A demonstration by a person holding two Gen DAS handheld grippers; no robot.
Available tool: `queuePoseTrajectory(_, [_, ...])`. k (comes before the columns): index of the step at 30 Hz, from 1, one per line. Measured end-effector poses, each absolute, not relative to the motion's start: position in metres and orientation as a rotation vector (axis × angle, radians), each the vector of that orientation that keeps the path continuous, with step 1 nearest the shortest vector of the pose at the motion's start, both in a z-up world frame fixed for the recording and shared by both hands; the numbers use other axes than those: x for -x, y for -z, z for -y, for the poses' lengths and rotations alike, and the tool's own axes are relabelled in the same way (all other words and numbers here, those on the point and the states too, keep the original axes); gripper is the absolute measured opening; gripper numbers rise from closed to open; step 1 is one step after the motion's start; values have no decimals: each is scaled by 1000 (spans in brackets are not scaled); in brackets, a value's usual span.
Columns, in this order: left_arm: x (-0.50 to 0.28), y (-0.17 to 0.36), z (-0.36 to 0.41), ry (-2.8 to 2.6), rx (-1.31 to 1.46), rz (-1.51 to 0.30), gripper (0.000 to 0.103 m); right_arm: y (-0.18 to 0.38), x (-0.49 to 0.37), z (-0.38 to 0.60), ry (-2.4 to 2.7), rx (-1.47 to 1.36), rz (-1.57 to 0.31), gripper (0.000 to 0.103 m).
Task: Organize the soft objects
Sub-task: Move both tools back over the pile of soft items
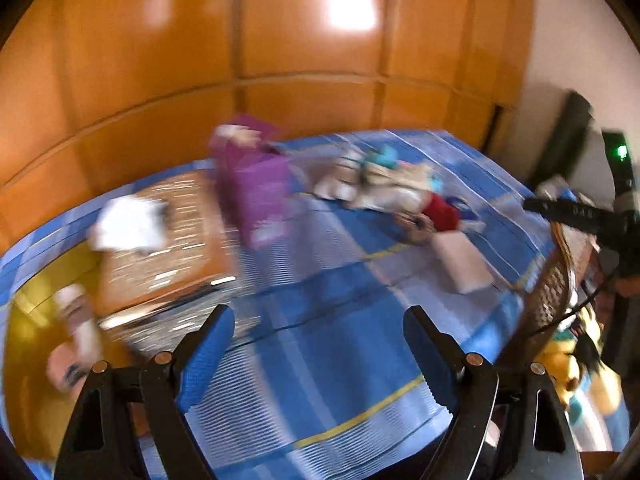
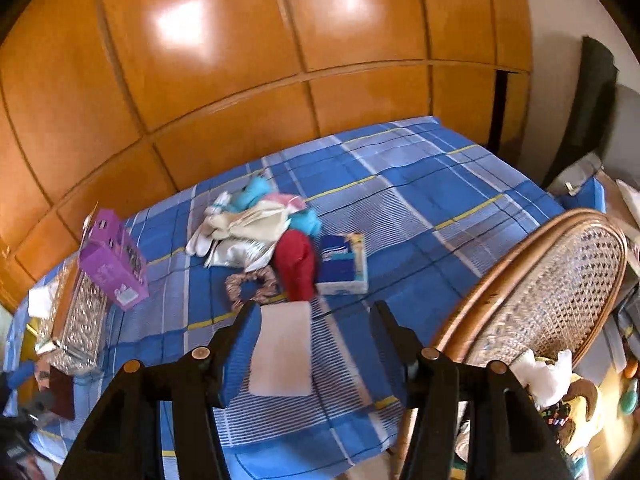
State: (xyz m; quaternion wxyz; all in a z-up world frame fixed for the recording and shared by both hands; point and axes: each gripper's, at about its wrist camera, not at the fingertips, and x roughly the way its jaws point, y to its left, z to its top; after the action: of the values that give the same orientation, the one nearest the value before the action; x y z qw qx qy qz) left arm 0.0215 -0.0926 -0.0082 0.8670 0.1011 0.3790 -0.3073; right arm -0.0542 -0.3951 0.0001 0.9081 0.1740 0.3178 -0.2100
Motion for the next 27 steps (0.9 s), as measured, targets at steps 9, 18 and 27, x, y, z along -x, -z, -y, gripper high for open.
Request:
queuePoseTrajectory(9, [-36, 42, 214, 874, -269, -936, 87, -15, 73, 429, 478, -411, -560, 57])
queuePoseTrajectory(18, [-40, 62, 290, 905, -320, -965, 87, -38, 91, 468, 610, -422, -385, 61])
queuePoseTrajectory(27, [-50, 98, 321, 831, -348, -1029, 87, -15, 83, 476, 604, -481, -376, 61])
